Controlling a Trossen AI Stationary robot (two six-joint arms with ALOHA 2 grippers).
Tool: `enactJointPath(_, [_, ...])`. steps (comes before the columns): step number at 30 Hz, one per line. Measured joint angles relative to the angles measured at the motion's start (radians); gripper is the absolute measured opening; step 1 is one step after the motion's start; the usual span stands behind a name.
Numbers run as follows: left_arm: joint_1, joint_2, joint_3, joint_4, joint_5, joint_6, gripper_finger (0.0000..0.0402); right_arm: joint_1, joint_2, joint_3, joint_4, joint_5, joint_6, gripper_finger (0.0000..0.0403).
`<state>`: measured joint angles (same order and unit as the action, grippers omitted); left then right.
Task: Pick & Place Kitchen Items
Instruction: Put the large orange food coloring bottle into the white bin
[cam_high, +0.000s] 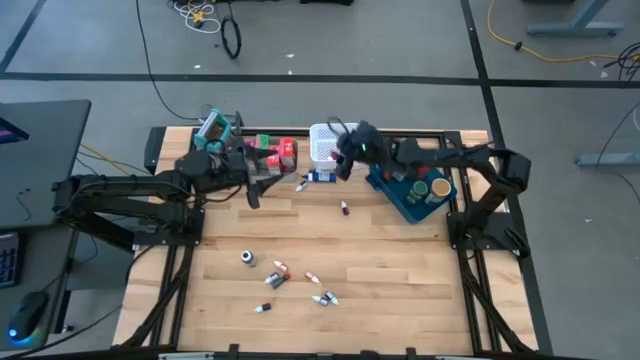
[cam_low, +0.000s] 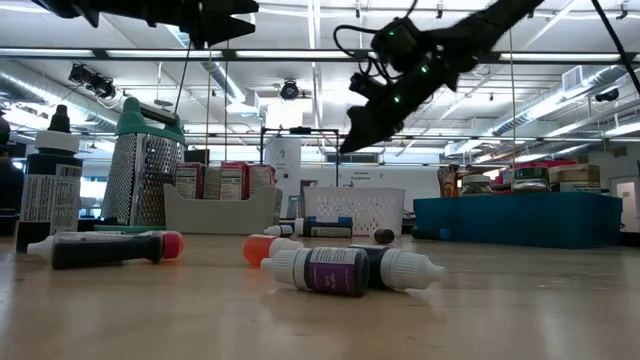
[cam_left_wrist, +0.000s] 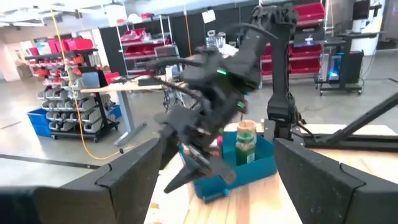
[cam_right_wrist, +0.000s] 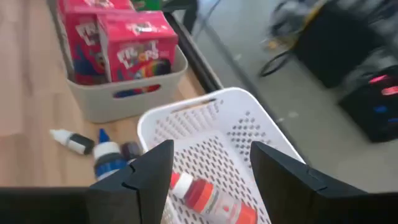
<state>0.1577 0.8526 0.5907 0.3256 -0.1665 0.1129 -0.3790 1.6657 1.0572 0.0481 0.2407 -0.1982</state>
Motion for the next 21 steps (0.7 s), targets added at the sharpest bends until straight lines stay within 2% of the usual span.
enactJointPath(2, [0.0, 0.0, 0.0, 0.022, 0.0, 0.006, 0.0316, -0.033, 0.022, 0.11, -0.153, -0.073, -0.004, 0.0224])
enactJointPath(6, [0.0, 0.0, 0.0, 0.056, 0.002, 0.015, 0.0316, -0.073, 0.094, 0.329, -0.425, -0.087, -0.122, 0.0224])
enactJointPath(10, [0.0, 0.0, 0.0, 0.072, 0.002, 0.024, 0.0316, -0.122, 0.196, 0.502, -0.6, -0.111, -0.128, 0.023])
enactJointPath(13, [0.0, 0.0, 0.0, 0.079, 0.002, 0.043, 0.0316, -0.159, 0.27, 0.563, -0.655, -0.153, -0.135, 0.0239])
enactJointPath(16, [0.0, 0.0, 0.0, 0.077, 0.002, 0.06, 0.0316, -0.183, 0.324, 0.568, -0.674, -0.201, -0.127, 0.0247])
enactJointPath(21, [0.0, 0.0, 0.0, 0.076, 0.002, 0.082, 0.0316, -0.191, 0.401, 0.568, -0.697, -0.163, -0.179, 0.0251])
